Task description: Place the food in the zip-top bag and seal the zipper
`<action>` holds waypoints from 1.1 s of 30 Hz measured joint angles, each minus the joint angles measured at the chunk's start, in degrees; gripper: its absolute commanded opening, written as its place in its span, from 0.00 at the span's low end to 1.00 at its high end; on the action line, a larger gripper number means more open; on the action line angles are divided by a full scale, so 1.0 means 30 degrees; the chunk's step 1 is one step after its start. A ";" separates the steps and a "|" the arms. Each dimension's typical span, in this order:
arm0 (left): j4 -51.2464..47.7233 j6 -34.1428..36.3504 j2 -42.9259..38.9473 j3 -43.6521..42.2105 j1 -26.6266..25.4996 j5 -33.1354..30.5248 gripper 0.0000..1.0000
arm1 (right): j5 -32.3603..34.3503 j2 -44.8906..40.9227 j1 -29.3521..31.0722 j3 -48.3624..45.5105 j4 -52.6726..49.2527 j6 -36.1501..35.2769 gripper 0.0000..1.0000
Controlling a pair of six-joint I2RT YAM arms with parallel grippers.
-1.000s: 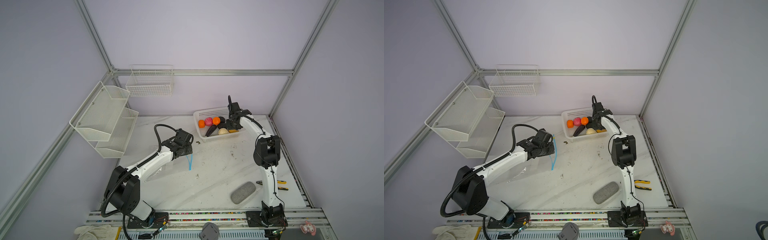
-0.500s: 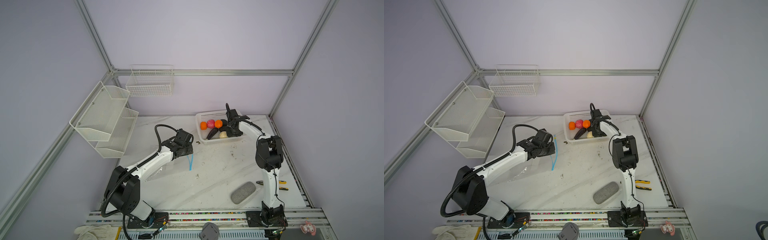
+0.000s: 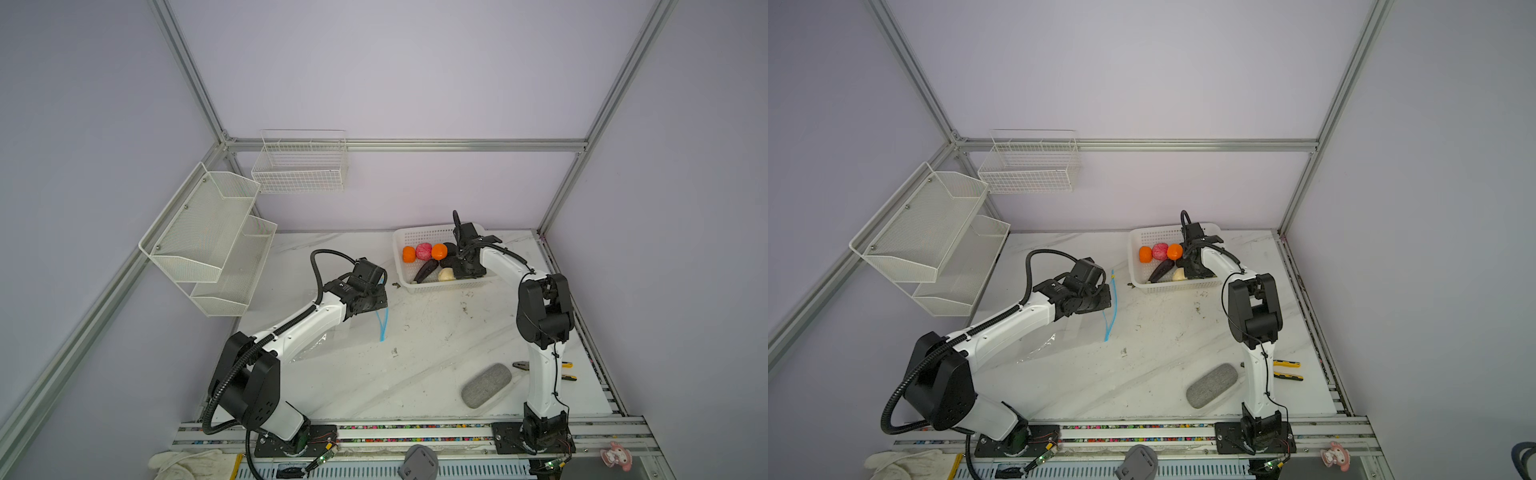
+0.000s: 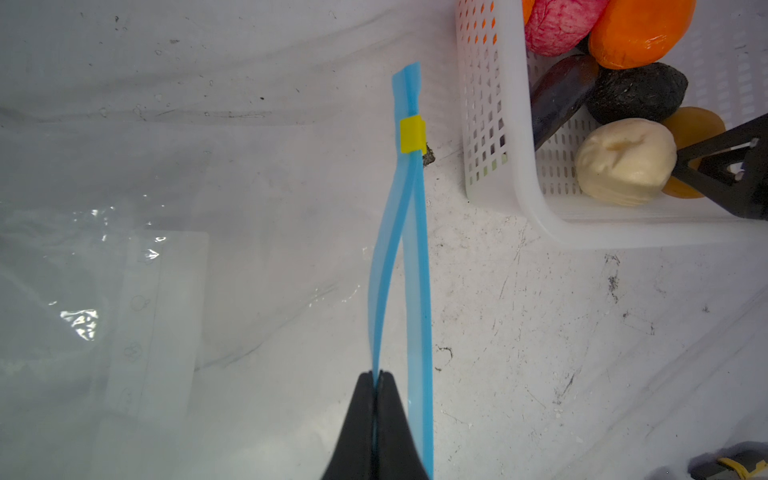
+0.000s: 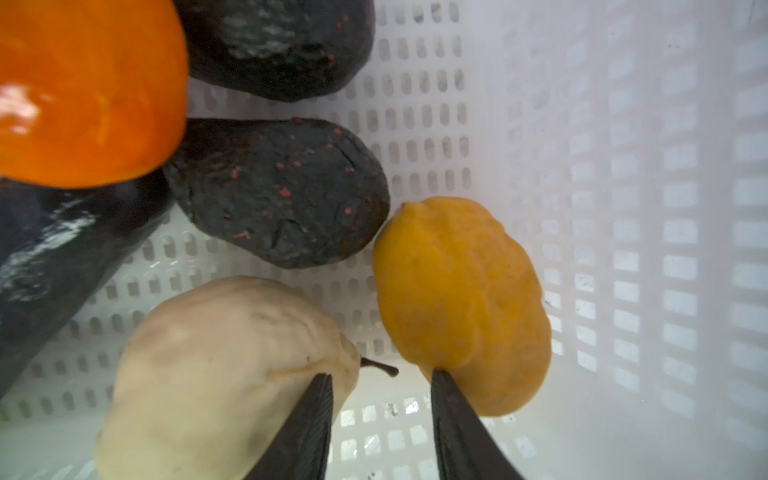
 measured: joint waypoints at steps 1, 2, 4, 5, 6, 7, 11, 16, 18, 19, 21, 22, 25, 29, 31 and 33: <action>0.0015 -0.0007 0.0000 0.0000 0.0007 0.0022 0.00 | -0.0335 -0.0036 0.0007 0.0095 -0.0015 0.0007 0.45; 0.0036 -0.0007 0.0000 0.0000 0.0007 0.0029 0.00 | -0.0663 -0.0036 0.0007 0.0306 -0.0022 0.0029 0.45; 0.0066 -0.0007 0.0000 0.0000 0.0000 0.0051 0.00 | -0.1392 -0.0036 0.0015 0.0823 0.0007 0.0022 0.46; 0.0087 -0.0007 0.0000 0.0000 0.0007 0.0073 0.00 | -0.1727 -0.0036 0.0022 0.1137 0.0036 0.0007 0.47; 0.0095 -0.0007 0.0000 0.0000 0.0007 0.0102 0.00 | -0.2098 -0.0036 0.0022 0.1515 0.0124 -0.0022 0.48; 0.0102 -0.0007 0.0000 0.0000 0.0000 0.0138 0.00 | -0.2412 -0.0036 0.0022 0.1836 0.0168 -0.0051 0.48; 0.0109 -0.0007 0.0000 0.0000 0.0007 0.0240 0.00 | -0.3985 0.0153 0.0015 0.3424 0.0495 -0.0102 0.47; 0.0117 0.0000 0.0007 0.0000 0.0007 0.0248 0.00 | -0.5938 0.1217 -0.0087 0.5078 0.1224 0.0044 0.47; 0.0109 0.0000 0.0007 0.0000 0.0007 0.0248 0.00 | -0.6397 0.1887 -0.0109 0.5610 0.1392 0.0189 0.48; 0.0109 0.0000 0.0007 0.0000 0.0007 0.0248 0.00 | -0.6543 0.2208 -0.0117 0.5850 0.1421 0.0233 0.49; 0.0109 0.0000 0.0007 0.0000 0.0007 0.0240 0.00 | -0.6885 0.2790 -0.0189 0.6113 0.1523 0.0321 0.50; 0.0109 0.0000 0.0015 0.0000 0.0007 0.0240 0.00 | -0.6958 0.2987 -0.0233 0.6135 0.1508 0.0342 0.50; 0.0109 0.0000 0.0051 0.0000 0.0007 0.0240 0.00 | -0.7147 0.3337 -0.0444 0.6135 0.1508 0.0474 0.51; 0.0109 0.0000 0.0131 0.0000 0.0007 0.0240 0.00 | -0.7169 0.3351 -0.0750 0.6127 0.1639 0.0612 0.53; 0.0102 0.0000 0.0153 0.0000 0.0007 0.0240 0.00 | -0.7169 0.3351 -0.0867 0.6098 0.1887 0.0685 0.56; 0.0109 0.0000 0.0153 0.0000 0.0007 0.0240 0.00 | -0.7257 0.3351 -0.1020 0.6076 0.1974 0.0794 0.62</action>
